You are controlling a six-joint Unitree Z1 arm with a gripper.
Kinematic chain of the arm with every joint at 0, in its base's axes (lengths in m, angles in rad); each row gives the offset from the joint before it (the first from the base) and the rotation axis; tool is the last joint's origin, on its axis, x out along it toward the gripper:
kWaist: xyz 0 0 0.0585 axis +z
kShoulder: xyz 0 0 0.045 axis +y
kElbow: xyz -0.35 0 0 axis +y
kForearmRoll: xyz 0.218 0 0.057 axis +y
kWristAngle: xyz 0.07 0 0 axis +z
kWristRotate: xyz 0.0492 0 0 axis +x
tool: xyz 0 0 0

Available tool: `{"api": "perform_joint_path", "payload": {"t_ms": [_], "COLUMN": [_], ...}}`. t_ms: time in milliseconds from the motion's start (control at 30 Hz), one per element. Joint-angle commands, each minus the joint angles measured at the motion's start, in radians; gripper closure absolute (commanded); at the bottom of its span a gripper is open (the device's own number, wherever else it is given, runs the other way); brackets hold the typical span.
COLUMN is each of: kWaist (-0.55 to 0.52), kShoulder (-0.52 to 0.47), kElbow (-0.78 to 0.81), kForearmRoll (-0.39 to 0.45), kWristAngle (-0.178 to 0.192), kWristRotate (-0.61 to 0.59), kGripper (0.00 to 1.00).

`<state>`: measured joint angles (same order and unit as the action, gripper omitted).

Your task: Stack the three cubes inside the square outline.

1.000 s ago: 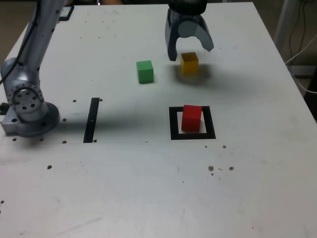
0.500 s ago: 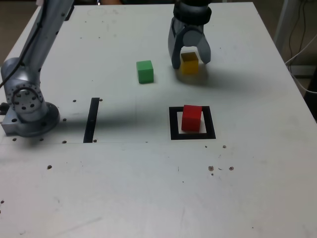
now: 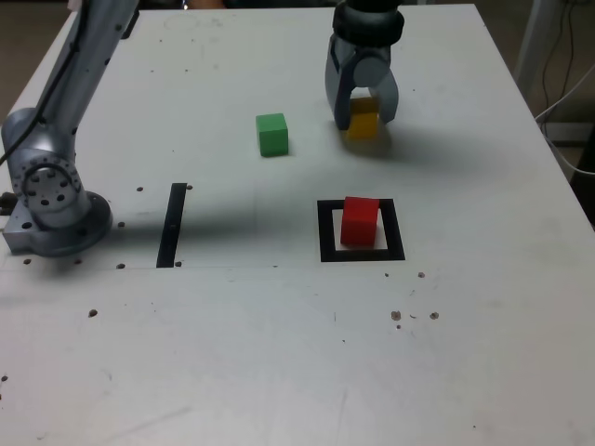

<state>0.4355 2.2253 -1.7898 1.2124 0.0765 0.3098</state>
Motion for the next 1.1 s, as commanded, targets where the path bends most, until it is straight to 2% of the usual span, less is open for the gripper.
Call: {"api": "perform_joint_path", "payload": {"t_ms": [0,267,433,633,733,900,1067], "kWaist": [0.000,-0.023,-0.126,-0.315,-0.411,-0.540,-0.620], "kShoulder": [-0.008,-0.135,-0.261,-0.359,-0.371,-0.354,-0.293], "kElbow": [0.014,0.051,0.078,0.126,0.167,0.227,0.216], "kForearmRoll": [-0.007,0.003,0.045,0.109,0.109,0.065,0.049], "kWristAngle": [-0.003,0.017,0.028,0.020,0.000,-0.043,-0.056], "kWristRotate": [0.001,-0.003,-0.060,-0.177,-0.231,-0.292,-0.341], "kGripper": [0.73,0.76,0.76,0.76,0.76,0.76,0.76]}}
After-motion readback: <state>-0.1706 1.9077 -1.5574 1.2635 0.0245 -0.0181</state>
